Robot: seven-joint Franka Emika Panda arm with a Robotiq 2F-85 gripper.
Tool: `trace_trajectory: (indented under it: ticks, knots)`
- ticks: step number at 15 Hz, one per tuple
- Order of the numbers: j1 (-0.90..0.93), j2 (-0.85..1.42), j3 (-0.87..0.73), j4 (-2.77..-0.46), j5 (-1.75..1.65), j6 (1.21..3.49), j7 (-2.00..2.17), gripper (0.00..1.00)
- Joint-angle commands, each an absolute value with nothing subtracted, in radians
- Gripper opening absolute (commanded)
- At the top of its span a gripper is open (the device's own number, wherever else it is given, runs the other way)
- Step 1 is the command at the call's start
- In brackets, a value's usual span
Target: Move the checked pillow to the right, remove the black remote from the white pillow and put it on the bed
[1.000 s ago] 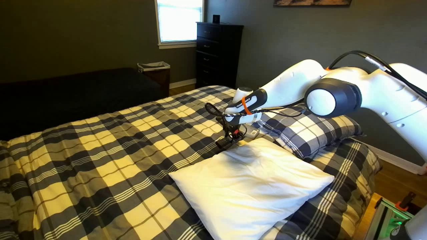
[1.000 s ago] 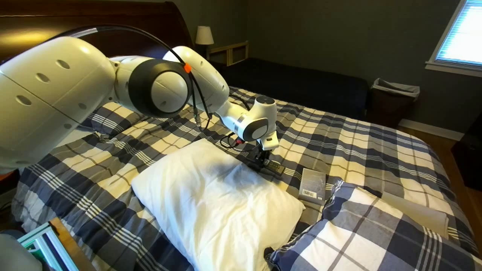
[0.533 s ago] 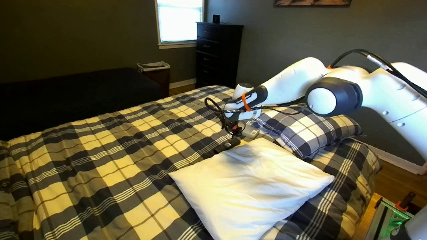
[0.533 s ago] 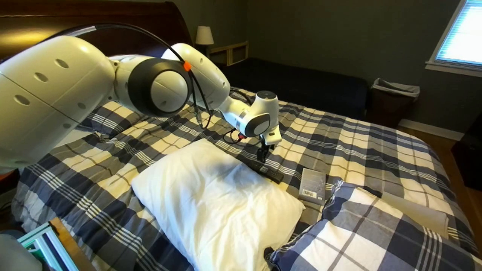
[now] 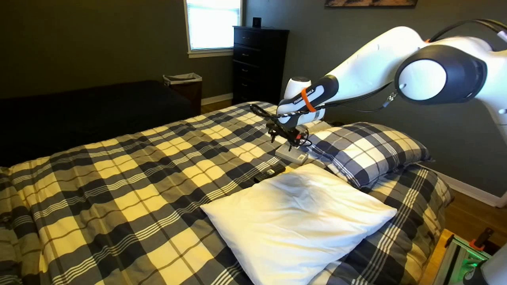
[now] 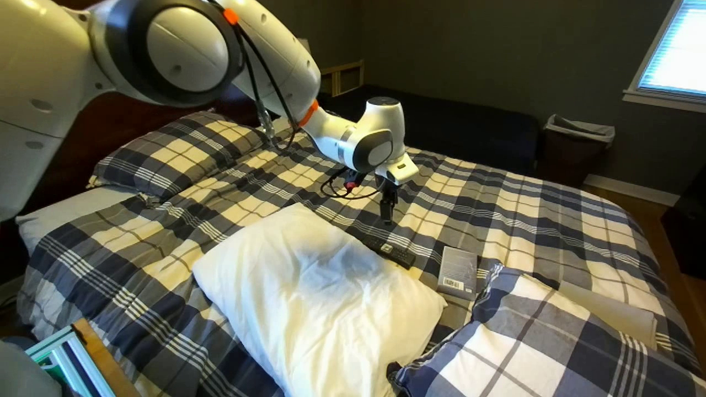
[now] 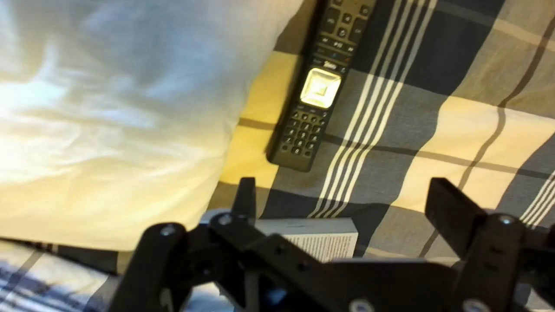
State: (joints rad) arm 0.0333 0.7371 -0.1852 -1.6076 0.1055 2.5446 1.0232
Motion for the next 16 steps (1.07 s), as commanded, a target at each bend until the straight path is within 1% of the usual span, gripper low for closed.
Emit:
trace_trajectory:
  ticks: [1, 4, 8, 11, 12, 15, 16]
  knots:
    - [0.087, 0.532, -0.245, -1.850, -0.024, 2.532, 0.937, 1.00]
    - [0.103, 0.404, -0.254, -1.999, -0.129, 2.561, 0.848, 1.00]
    - [0.125, 0.203, -0.261, -2.203, -0.317, 2.544, 0.778, 1.00]
    - [0.136, 0.058, -0.270, -2.349, -0.564, 2.541, 0.828, 1.00]
    - [0.116, 0.010, -0.250, -2.392, -0.641, 2.536, 0.839, 1.00]
    - [0.054, -0.093, -0.187, -2.484, -0.796, 2.535, 0.856, 1.00]
    - [0.035, 0.002, -0.168, -2.394, -0.713, 2.537, 0.835, 1.00]
